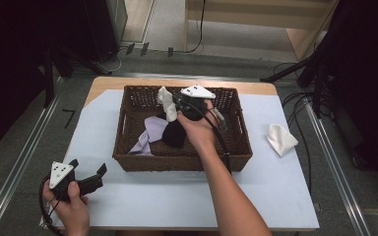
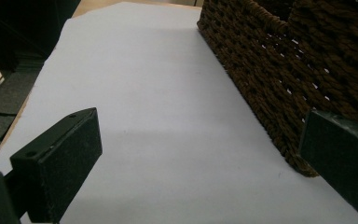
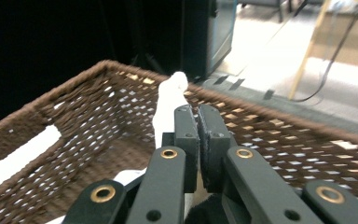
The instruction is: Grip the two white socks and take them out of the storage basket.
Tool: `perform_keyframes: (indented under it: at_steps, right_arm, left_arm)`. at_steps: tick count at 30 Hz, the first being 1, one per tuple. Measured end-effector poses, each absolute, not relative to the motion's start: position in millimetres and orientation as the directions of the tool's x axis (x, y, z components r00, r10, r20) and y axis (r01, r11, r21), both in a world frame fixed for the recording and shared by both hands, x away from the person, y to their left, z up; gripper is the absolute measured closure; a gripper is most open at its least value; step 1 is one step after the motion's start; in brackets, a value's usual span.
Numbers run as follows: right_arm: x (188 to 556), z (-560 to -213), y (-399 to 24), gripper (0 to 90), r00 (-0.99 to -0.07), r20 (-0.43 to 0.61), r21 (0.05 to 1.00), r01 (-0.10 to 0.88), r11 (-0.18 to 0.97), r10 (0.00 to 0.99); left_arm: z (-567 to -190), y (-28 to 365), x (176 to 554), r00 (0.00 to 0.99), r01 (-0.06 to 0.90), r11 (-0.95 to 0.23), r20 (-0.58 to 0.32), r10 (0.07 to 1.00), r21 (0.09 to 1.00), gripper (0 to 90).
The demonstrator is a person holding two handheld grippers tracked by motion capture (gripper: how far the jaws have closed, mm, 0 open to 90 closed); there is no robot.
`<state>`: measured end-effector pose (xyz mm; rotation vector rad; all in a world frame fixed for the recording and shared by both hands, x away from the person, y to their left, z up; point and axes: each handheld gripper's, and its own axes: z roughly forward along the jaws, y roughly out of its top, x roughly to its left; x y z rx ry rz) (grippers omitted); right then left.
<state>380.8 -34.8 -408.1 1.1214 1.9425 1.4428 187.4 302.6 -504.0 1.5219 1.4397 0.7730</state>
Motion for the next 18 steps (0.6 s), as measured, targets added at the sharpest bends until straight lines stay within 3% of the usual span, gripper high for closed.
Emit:
perform_keyframes:
  at_steps: [18]
  right_arm:
    - [370, -405, -126, 88.1, -0.397, 0.081, 0.964, 0.264, 0.029, 0.914]
  left_arm:
    - [-504, 302, 187, 0.132, 0.435, 0.052, -0.121, 0.984, 0.899, 0.3]
